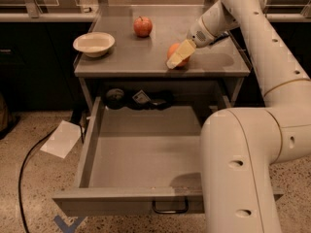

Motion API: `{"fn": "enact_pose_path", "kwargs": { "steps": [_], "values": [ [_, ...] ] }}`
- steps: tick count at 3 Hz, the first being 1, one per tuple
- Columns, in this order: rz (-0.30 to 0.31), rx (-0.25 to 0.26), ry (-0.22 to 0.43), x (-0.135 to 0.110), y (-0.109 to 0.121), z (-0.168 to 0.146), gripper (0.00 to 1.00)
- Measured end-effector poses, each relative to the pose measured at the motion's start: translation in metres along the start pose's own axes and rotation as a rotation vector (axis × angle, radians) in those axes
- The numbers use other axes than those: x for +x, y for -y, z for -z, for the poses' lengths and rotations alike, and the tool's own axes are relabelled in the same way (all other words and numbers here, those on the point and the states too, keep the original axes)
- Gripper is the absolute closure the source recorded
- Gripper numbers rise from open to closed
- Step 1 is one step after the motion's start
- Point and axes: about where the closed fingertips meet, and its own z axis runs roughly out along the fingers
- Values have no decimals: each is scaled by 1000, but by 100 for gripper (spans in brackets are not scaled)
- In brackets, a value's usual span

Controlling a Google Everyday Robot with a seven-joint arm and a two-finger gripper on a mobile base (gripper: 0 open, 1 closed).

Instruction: Pick orange from top drawer and place on counter

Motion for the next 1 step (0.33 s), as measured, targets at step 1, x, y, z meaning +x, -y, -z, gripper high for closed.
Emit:
{"fn": "enact_pose_path", "kwargs": {
  "steps": [1],
  "values": [
    [0,0,0,0,0,0,0]
  ]
}}
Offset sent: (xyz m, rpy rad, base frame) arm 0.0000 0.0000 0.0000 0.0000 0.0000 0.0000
